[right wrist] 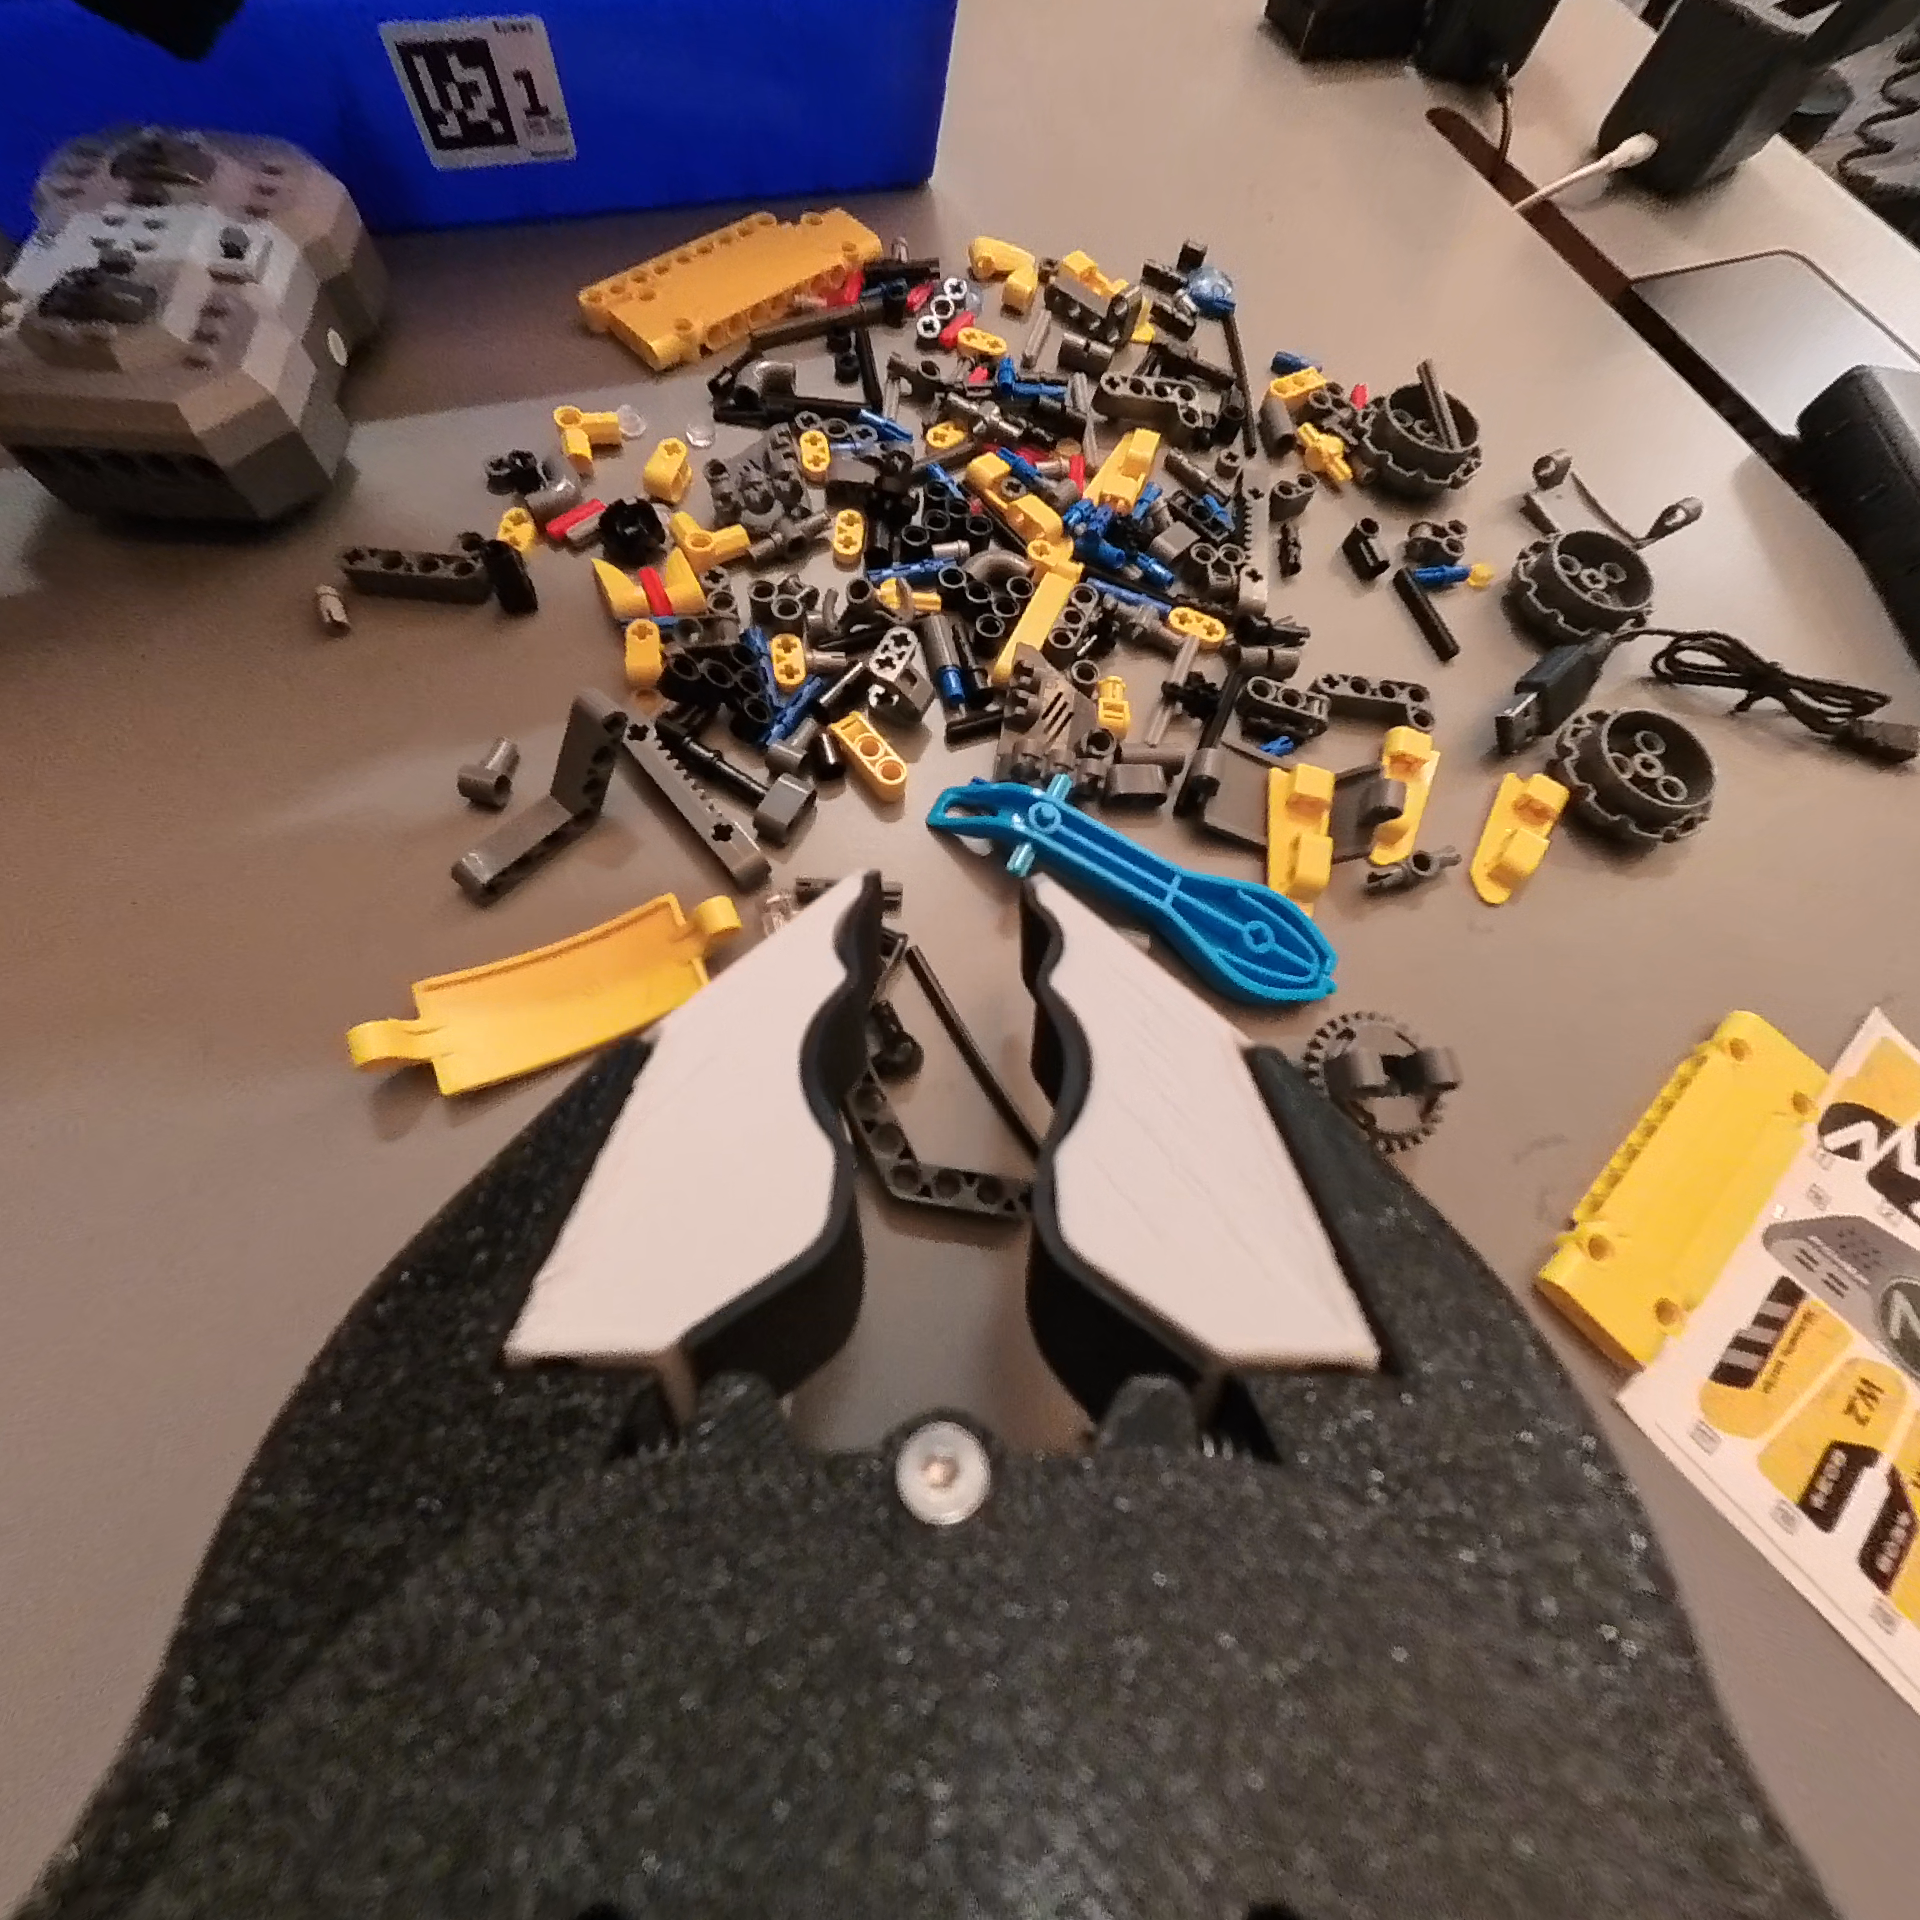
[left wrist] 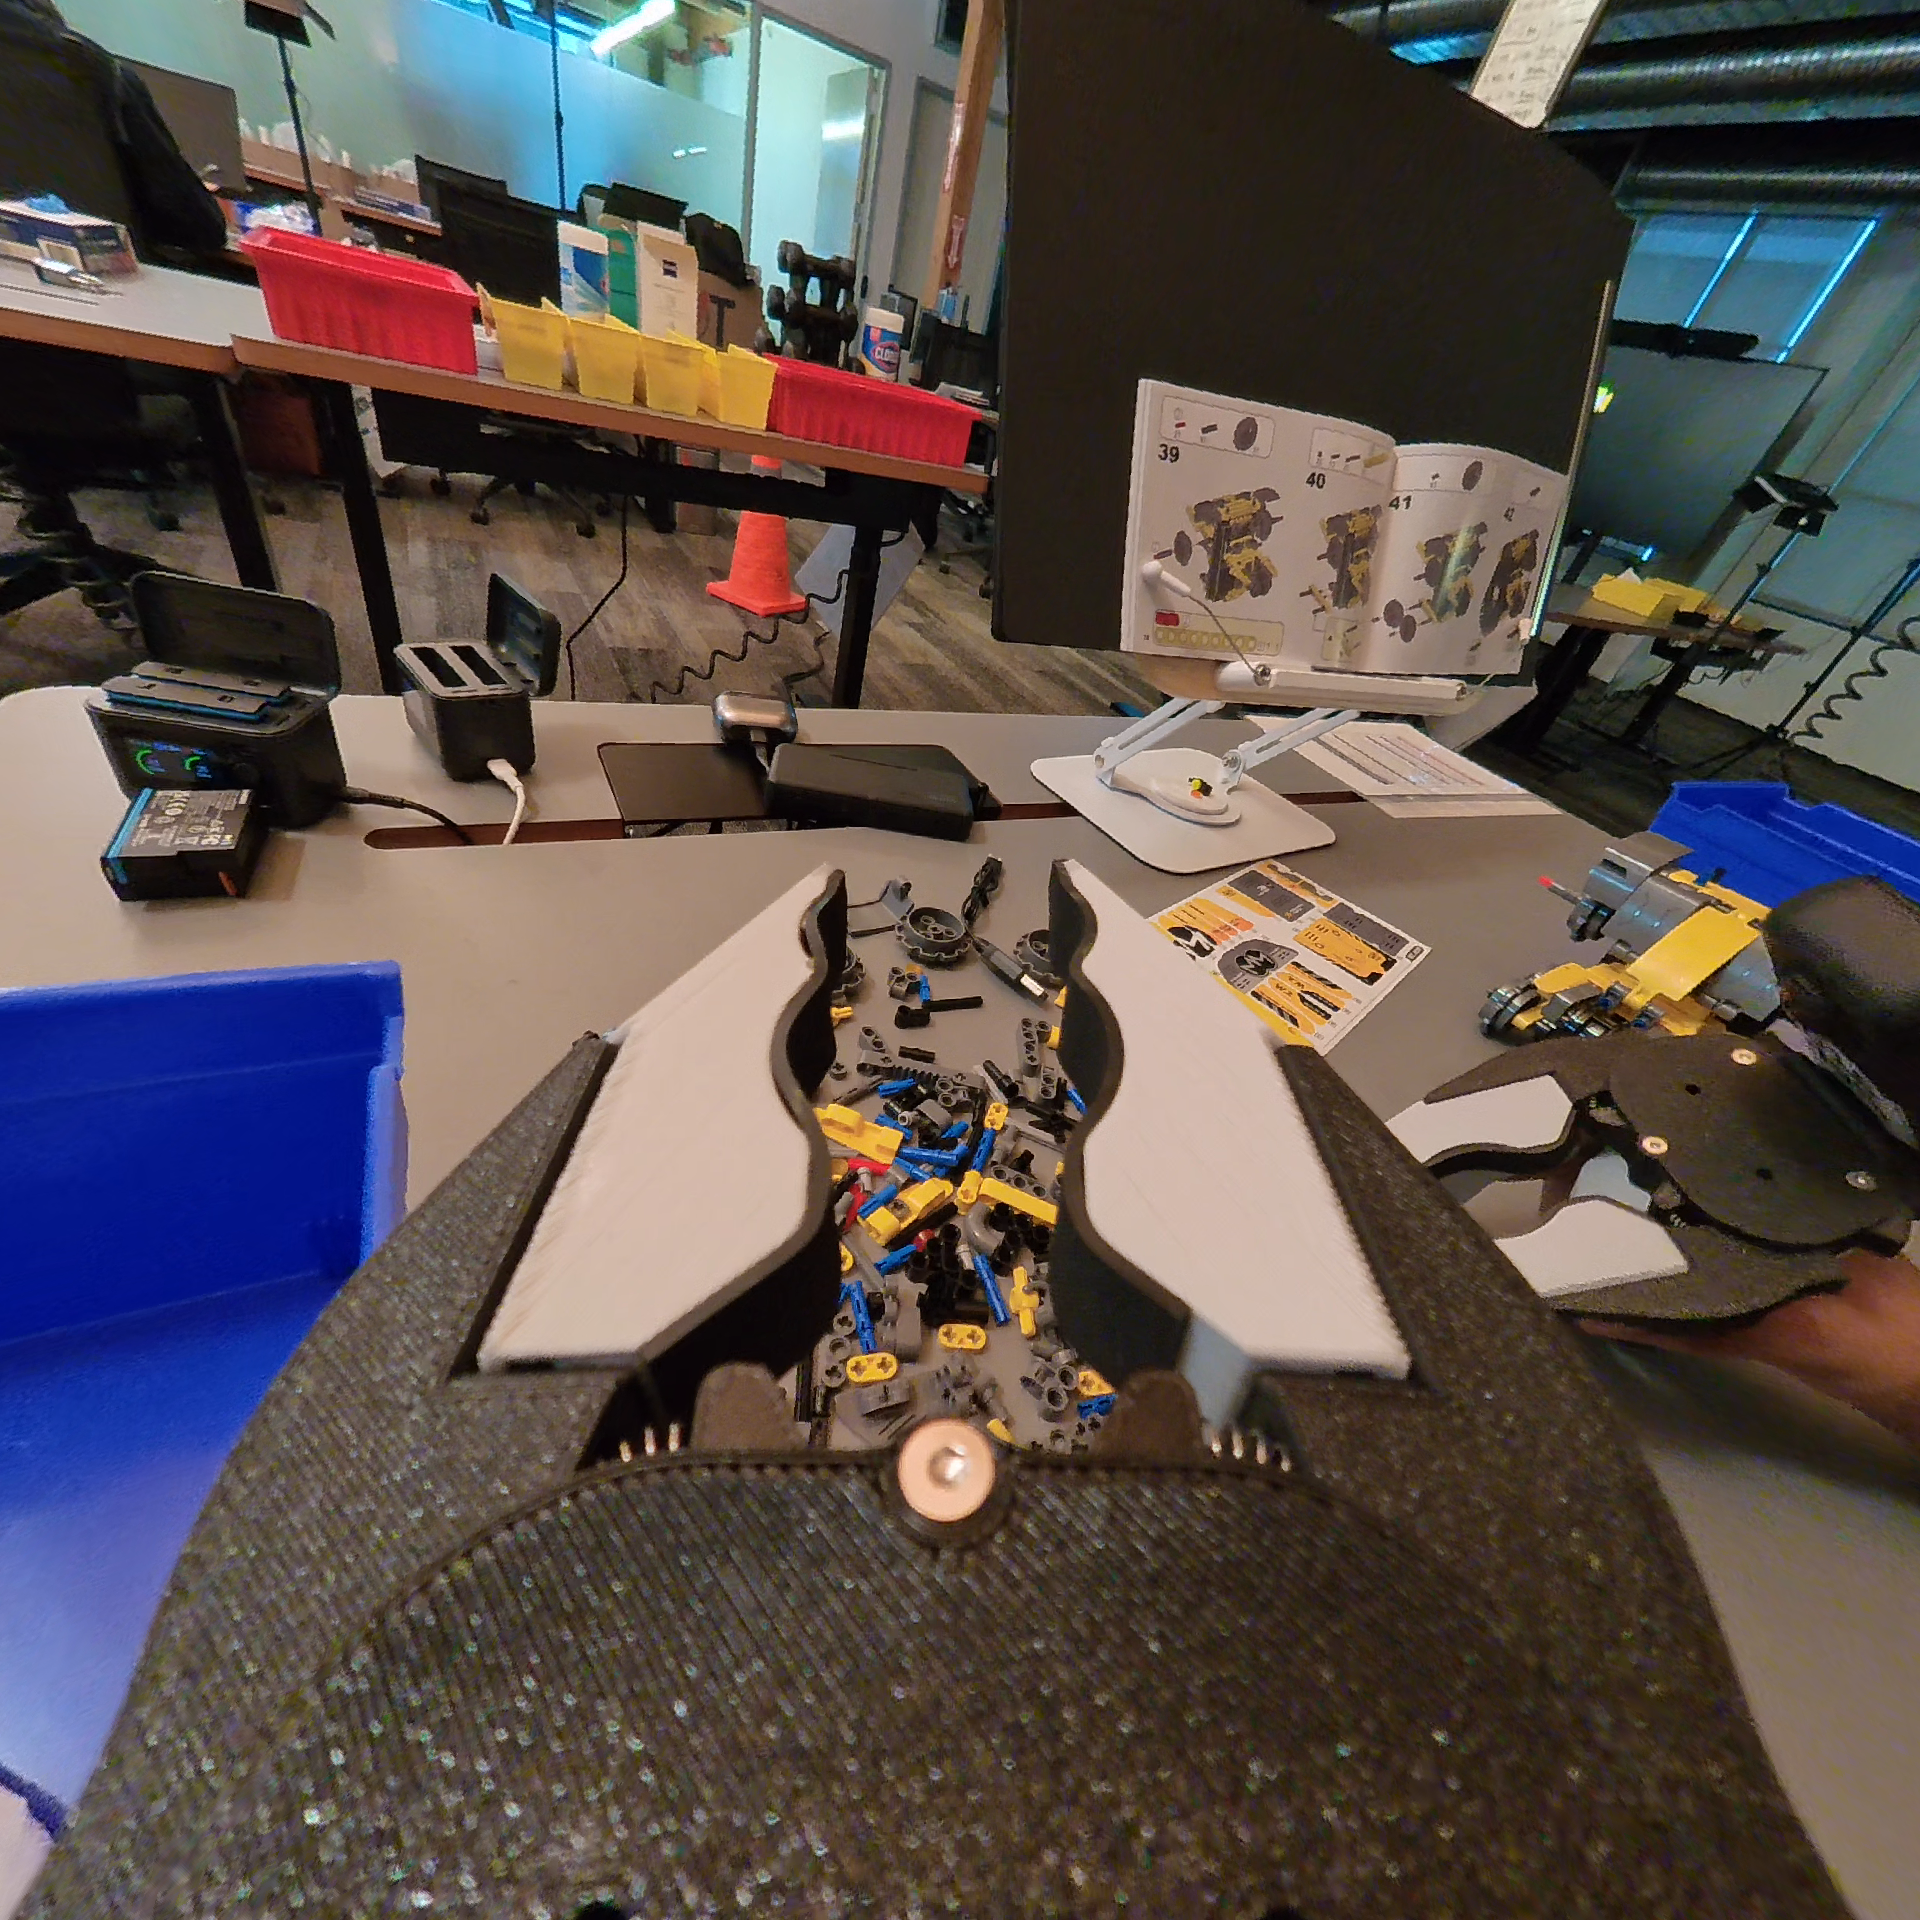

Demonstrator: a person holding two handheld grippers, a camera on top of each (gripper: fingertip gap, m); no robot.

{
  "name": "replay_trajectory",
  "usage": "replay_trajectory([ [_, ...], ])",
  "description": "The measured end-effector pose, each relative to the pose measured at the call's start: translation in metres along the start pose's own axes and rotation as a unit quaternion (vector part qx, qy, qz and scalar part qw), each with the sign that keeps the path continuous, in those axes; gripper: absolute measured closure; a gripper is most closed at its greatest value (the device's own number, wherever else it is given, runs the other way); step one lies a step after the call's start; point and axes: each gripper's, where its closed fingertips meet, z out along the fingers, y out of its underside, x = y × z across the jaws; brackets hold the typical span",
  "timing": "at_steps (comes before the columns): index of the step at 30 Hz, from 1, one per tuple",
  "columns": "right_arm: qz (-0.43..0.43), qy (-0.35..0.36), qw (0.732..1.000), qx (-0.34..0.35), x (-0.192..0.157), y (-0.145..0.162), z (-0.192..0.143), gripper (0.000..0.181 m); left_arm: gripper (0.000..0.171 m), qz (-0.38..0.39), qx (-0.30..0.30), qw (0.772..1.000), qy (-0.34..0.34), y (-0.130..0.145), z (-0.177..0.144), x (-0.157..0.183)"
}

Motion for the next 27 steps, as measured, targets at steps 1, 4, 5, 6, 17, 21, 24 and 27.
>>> replay_trajectory([
  [1, 0.005, -0.004, 1.0, 0.003, 0.0, -0.001, 0.0, 0.155, 0.134, 0.0, 0.0, 1.0, -0.001, 0.0, 0.0, -0.001],
  [4, 0.029, -0.024, 0.999, 0.022, -0.003, -0.012, 0.002, 0.155, 0.134, 0.0, -0.002, 1.0, -0.003, 0.001, 0.0, -0.001],
  [5, 0.036, -0.033, 0.998, 0.028, -0.004, -0.017, 0.002, 0.154, 0.134, 0.0, -0.003, 1.0, -0.003, 0.001, 0.001, -0.001],
  [6, 0.04, -0.04, 0.998, 0.032, -0.005, -0.022, 0.003, 0.152, 0.134, 0.0, -0.004, 1.0, -0.003, 0.002, 0.001, -0.001],
  [17, -0.08, -0.062, 0.992, -0.08, -0.014, -0.024, 0.05, 0.153, 0.134, -0.001, -0.004, 1.0, -0.002, 0.002, 0.001, -0.001],
  [21, -0.068, -0.084, 0.99, -0.092, -0.018, -0.022, 0.06, 0.158, 0.134, -0.001, -0.003, 1.0, -0.002, 0.001, 0.0, -0.002],
  [24, -0.062, -0.079, 0.991, -0.094, -0.014, -0.02, 0.059, 0.168, 0.134, -0.003, -0.002, 1.0, -0.001, 0.001, -0.001, -0.003],
  [27, -0.045, -0.077, 0.993, -0.073, -0.011, -0.023, 0.052, 0.172, 0.134, -0.005, 0.001, 1.0, -0.001, 0.0, -0.002, -0.004],
])
